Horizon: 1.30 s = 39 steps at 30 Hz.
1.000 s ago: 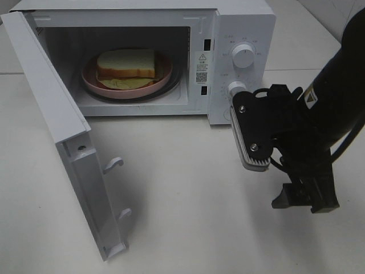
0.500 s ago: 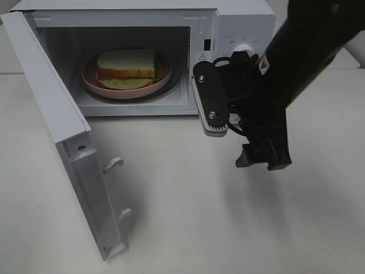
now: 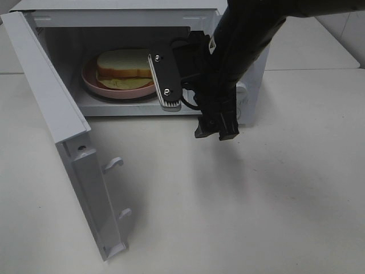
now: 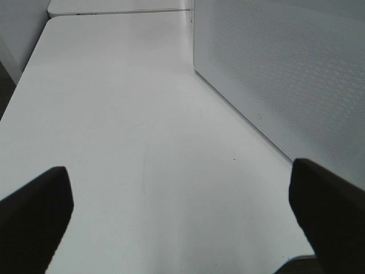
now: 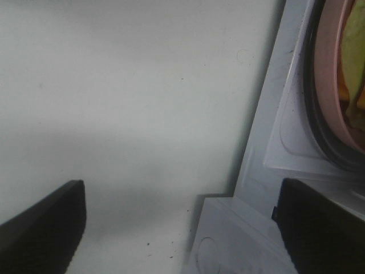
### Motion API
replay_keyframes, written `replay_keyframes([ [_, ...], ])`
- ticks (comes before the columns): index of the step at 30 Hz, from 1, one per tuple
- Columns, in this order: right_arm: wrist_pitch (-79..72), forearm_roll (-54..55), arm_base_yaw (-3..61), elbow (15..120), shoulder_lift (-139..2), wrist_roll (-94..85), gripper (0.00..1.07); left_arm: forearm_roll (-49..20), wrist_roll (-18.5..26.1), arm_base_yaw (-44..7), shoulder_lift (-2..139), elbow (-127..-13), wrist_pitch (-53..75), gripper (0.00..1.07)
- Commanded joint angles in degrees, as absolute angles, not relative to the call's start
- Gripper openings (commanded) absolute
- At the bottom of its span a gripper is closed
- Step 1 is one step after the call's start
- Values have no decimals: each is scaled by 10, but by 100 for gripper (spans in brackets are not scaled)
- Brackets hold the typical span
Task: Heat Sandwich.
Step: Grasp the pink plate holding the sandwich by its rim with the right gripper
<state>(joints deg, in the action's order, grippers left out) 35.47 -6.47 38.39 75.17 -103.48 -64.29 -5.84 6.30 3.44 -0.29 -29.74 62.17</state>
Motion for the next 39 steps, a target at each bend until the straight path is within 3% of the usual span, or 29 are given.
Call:
replay_keyframes([
  [1, 343, -69, 388, 778, -1057, -651, 85, -61, 65, 37, -5, -297, 615, 98],
  [39, 368, -66, 386, 1086, -1318, -605, 77, -61, 65, 37, -5, -297, 615, 98],
])
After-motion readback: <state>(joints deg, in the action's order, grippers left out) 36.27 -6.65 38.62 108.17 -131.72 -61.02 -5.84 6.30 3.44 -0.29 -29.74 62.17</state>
